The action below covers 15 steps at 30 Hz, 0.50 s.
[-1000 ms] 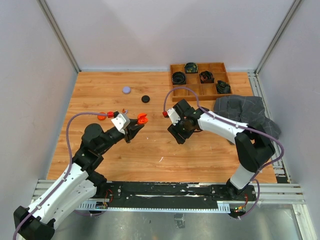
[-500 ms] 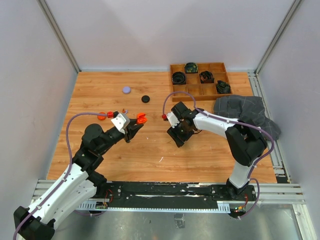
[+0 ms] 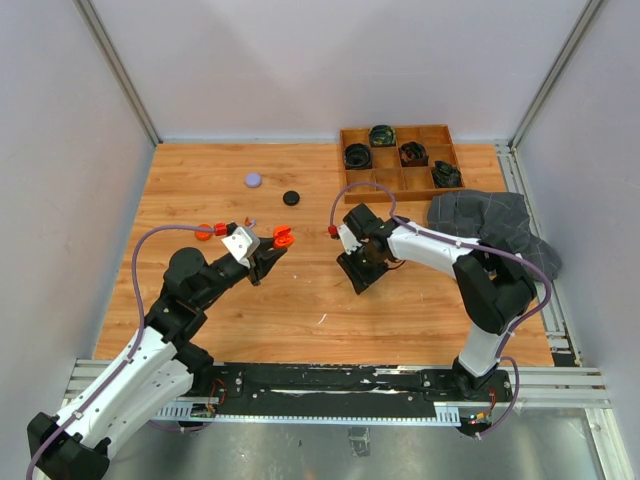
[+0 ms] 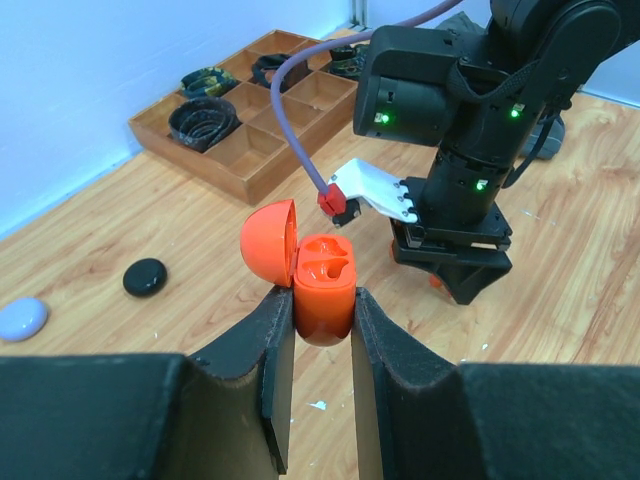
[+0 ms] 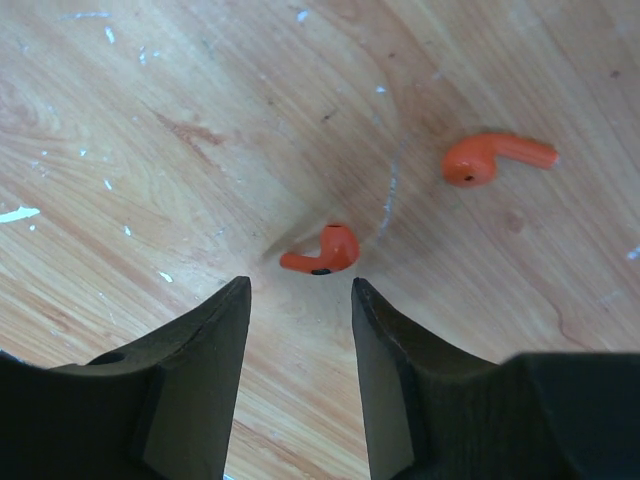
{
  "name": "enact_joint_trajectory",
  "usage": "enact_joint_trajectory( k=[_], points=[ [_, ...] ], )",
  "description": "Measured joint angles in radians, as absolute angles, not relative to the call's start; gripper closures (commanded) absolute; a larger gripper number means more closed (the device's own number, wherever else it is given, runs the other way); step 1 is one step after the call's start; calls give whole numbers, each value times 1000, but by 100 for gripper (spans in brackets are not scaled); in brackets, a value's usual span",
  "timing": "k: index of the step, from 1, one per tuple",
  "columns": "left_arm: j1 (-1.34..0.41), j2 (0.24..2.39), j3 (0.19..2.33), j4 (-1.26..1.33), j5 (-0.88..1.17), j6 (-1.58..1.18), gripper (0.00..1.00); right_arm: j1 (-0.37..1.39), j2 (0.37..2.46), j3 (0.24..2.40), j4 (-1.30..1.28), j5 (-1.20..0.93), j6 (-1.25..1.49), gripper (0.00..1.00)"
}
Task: Insert the wireless bluetooth earbuds into the charging case
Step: Pick up the earbud from the center of the board.
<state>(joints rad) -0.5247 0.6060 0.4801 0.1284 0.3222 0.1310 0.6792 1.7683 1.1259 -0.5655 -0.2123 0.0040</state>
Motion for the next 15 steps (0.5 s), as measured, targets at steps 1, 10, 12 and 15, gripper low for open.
enact_joint_trajectory(
  k=[1, 10, 12, 15],
  points=[
    [-525, 606, 480, 128, 322, 131, 100, 679, 1765, 1126, -567, -202, 14, 55],
    [-519, 606, 480, 126, 318, 131, 100, 681, 1760, 1147, -568, -93, 199, 59],
    [-519, 606, 480, 125, 316, 131, 100, 682, 1760, 1148, -567, -77, 244, 62],
    [-519, 607, 480, 125, 315, 131, 100, 690, 1760, 1148, -566, -44, 322, 62]
  ],
)
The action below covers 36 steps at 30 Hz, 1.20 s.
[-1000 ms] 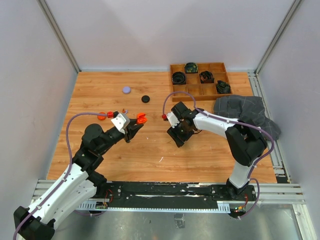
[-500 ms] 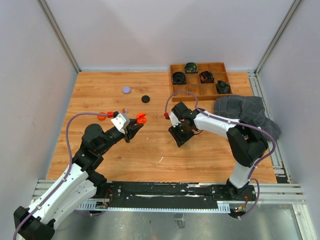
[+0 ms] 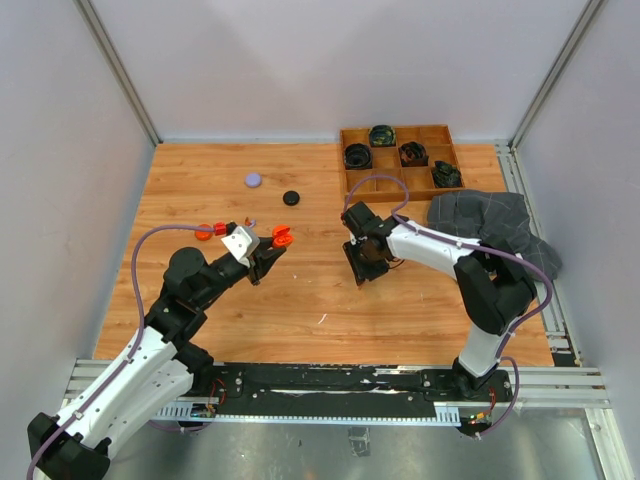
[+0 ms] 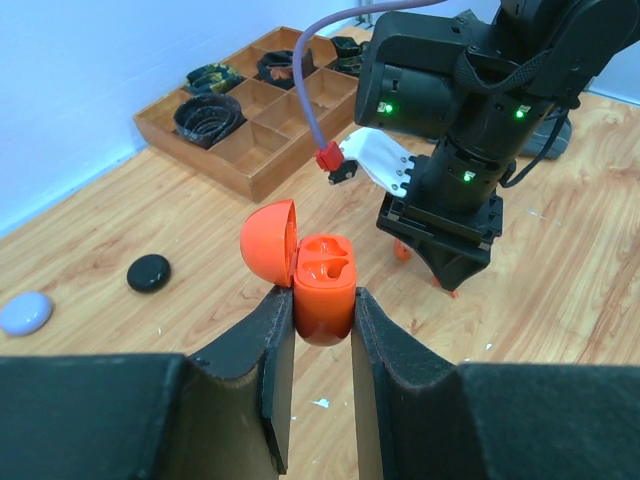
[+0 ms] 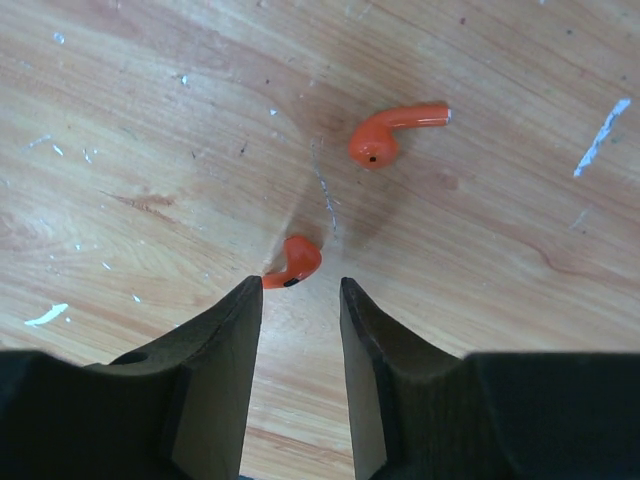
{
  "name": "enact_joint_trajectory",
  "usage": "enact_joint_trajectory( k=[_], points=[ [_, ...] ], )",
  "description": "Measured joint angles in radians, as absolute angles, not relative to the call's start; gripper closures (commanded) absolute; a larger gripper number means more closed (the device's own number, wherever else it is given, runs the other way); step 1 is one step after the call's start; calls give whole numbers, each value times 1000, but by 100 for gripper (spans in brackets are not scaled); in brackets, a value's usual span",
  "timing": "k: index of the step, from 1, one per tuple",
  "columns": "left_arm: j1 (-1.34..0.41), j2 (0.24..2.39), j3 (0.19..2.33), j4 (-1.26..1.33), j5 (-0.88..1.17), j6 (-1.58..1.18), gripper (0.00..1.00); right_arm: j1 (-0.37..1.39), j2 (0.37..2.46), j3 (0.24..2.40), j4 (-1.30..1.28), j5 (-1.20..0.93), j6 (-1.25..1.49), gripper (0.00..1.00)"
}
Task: Insert the wireless bluetooth earbuds into the charging case
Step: Pick up the earbud from the center of the board.
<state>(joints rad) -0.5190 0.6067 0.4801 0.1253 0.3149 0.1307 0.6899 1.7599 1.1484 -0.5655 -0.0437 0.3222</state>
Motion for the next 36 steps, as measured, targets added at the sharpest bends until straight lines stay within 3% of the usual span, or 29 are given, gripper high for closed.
enact_joint_trajectory(
  k=[20, 28, 36],
  points=[
    [-514, 611, 480, 125, 316, 123, 100, 702, 1782, 1148, -550, 53, 538, 68],
    [-512, 612, 480, 125, 316, 120, 100, 710, 1804, 1149, -546, 54, 547, 75],
    [-512, 613, 480, 126, 330, 106, 100, 714, 1800, 1149, -542, 56, 541, 88]
  ],
)
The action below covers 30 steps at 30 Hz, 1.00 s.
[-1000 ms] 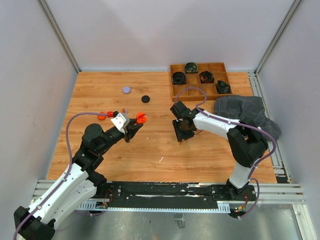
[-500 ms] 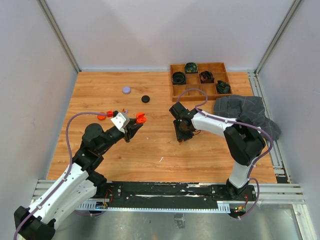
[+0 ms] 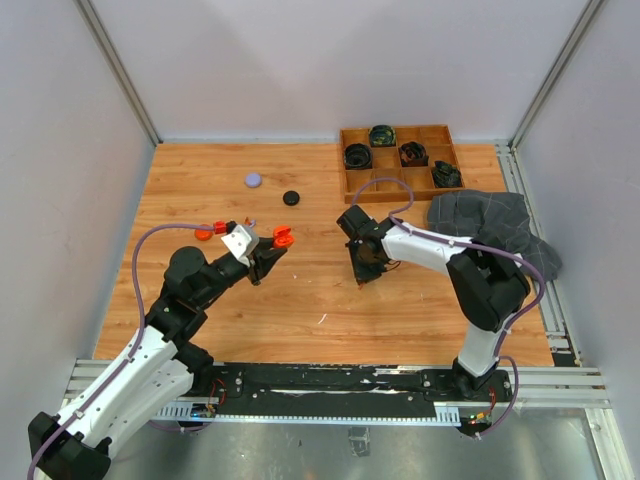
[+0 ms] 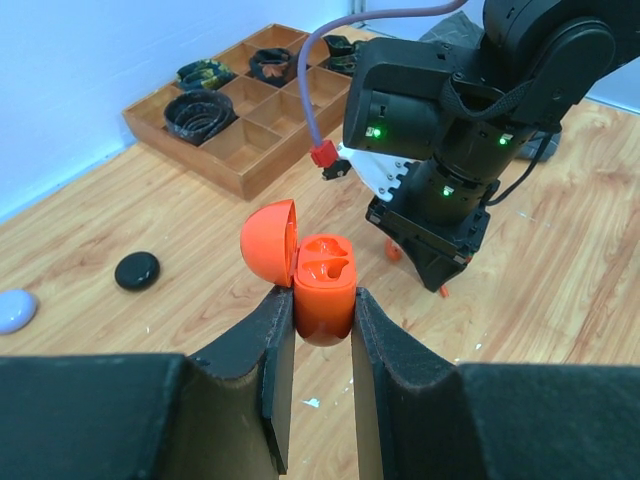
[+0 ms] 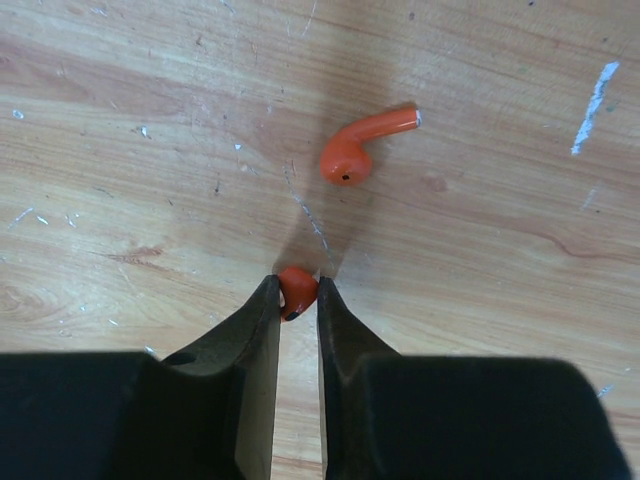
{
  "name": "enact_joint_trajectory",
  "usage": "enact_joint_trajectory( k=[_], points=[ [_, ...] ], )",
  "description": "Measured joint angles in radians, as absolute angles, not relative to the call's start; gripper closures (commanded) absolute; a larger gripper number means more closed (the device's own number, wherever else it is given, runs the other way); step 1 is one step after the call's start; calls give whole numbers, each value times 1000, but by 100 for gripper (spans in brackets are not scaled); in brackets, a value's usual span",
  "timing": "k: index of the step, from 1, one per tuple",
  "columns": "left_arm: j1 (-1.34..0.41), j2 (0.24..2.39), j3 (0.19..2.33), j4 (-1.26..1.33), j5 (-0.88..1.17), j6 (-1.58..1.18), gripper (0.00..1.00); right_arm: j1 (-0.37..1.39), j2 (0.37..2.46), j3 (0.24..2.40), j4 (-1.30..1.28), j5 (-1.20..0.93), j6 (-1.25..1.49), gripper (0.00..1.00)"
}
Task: Insert the wireless bluetooth earbuds into the charging case
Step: Pick up the earbud from the center of the board, then place the earbud in the charging case.
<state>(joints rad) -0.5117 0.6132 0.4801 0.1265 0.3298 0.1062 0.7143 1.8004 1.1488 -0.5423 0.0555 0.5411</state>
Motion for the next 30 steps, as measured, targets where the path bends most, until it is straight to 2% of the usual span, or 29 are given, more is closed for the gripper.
enact_joint_trajectory(
  k=[4, 13, 22, 30],
  points=[
    [-512, 613, 474, 151, 344, 102, 100, 716, 1759, 1139, -542, 68, 519, 92],
    [-512, 622, 422, 295, 418, 90, 100, 757, 1512, 1142, -540, 128, 424, 92],
    [-512, 760, 420, 511, 529, 112, 100, 851, 1279, 1192, -518, 222, 262, 92],
    [-512, 849, 442, 619, 628, 168, 100, 980, 1173, 1215, -408, 271, 101, 94]
  ],
)
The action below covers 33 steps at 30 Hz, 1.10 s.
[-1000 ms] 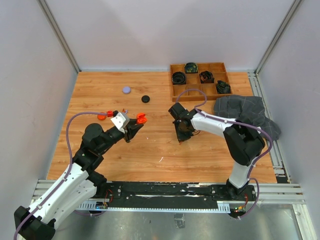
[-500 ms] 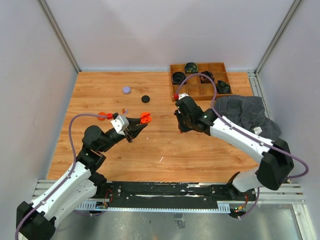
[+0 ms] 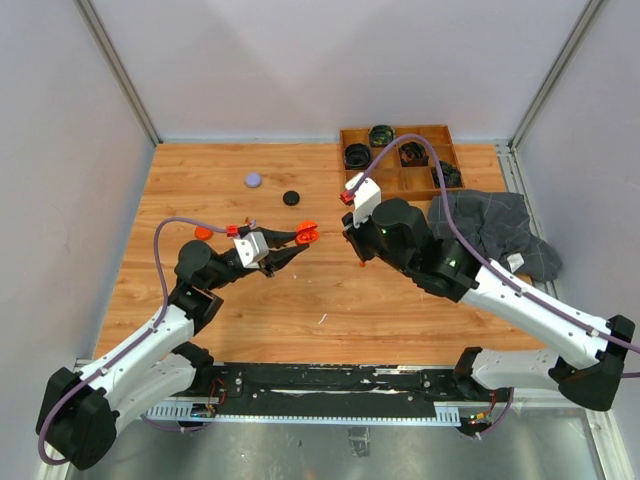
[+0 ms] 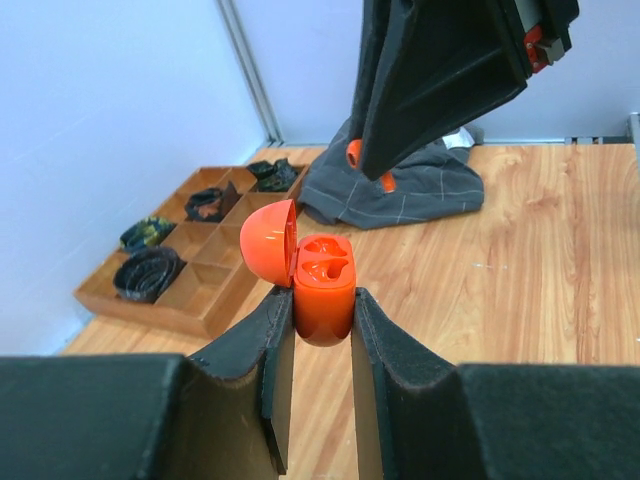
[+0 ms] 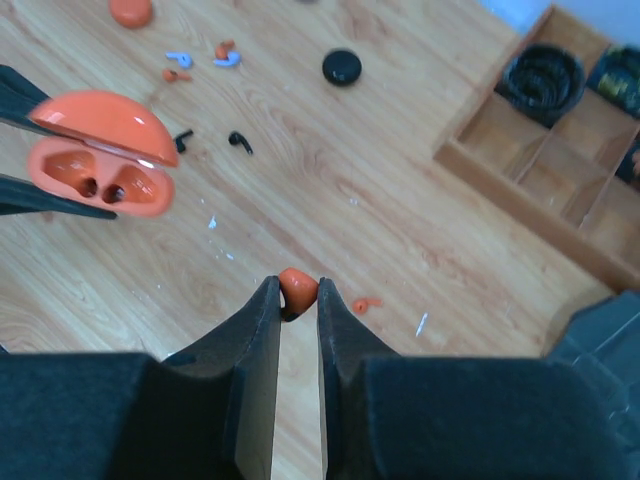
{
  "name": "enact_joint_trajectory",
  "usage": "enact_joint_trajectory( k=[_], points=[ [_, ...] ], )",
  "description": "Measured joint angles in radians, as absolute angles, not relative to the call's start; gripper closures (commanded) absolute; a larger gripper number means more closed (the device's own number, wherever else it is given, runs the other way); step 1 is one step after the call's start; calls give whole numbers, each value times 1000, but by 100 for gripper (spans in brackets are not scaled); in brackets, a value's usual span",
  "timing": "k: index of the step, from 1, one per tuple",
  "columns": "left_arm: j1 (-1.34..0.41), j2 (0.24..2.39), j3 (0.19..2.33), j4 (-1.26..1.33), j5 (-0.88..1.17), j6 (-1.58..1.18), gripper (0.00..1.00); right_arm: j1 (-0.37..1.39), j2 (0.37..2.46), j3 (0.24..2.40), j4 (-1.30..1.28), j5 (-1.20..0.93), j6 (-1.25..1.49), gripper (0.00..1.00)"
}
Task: Insert the wireless bluetooth earbuds into the charging case
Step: Place the earbud in the charging case.
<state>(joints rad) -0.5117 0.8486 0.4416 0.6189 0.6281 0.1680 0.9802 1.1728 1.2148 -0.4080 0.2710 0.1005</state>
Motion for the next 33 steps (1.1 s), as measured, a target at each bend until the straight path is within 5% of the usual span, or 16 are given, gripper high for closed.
enact_joint_trajectory(
  k=[33],
  points=[
    [-512, 798, 435, 710, 683, 110, 100, 1201, 1172, 1162, -1, 227, -183, 93]
  ],
)
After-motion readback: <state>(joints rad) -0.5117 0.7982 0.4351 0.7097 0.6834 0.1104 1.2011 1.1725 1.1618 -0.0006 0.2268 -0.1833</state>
